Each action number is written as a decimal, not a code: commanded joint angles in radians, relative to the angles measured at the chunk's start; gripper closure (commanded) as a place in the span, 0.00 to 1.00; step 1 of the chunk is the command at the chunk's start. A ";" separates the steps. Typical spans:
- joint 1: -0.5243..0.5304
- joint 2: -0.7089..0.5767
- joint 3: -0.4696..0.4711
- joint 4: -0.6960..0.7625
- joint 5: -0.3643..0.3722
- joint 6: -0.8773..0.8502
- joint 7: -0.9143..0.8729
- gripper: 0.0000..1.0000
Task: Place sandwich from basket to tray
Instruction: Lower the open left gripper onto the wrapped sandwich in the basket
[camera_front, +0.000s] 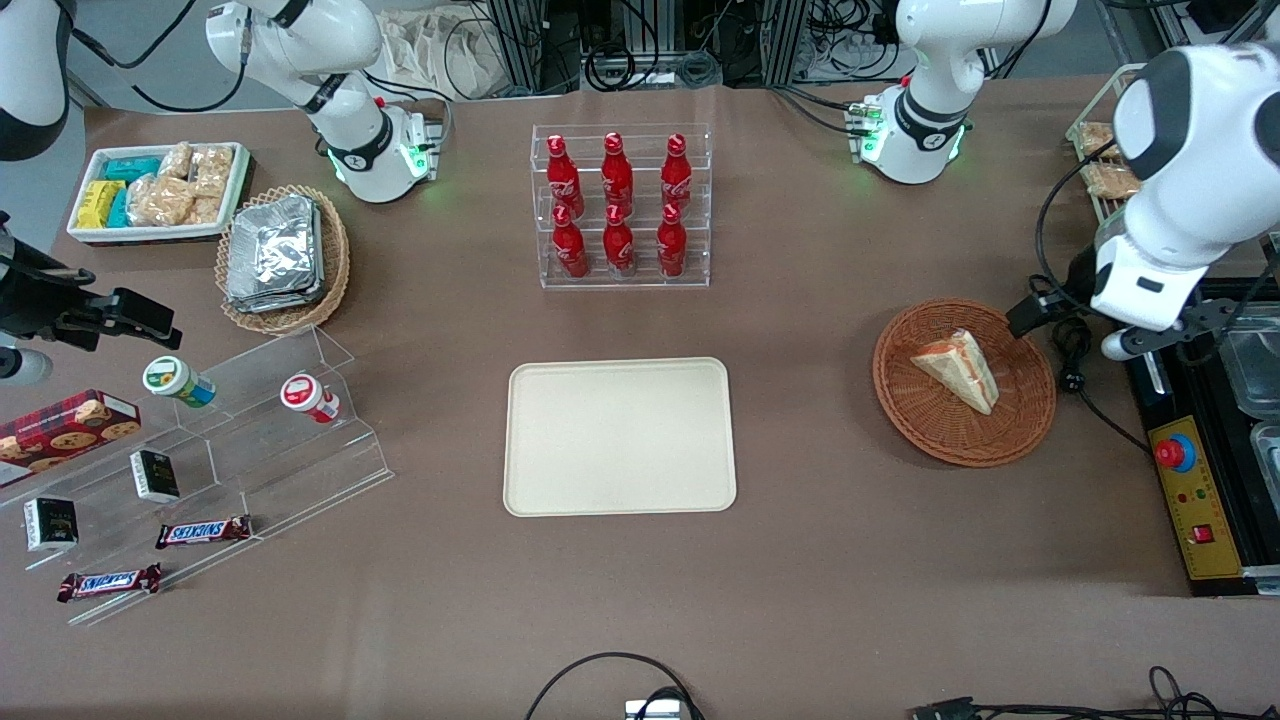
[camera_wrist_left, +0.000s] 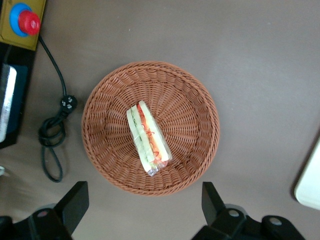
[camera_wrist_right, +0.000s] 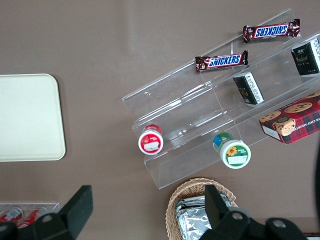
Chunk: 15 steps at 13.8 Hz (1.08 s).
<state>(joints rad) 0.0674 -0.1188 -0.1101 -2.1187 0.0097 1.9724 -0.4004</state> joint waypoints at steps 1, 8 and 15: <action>0.005 -0.050 0.001 -0.142 0.013 0.115 -0.087 0.00; 0.006 -0.041 0.003 -0.386 0.012 0.432 -0.314 0.00; 0.009 0.030 0.007 -0.477 -0.005 0.618 -0.333 0.00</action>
<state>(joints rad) 0.0713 -0.1039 -0.1002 -2.5640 0.0052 2.5266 -0.7087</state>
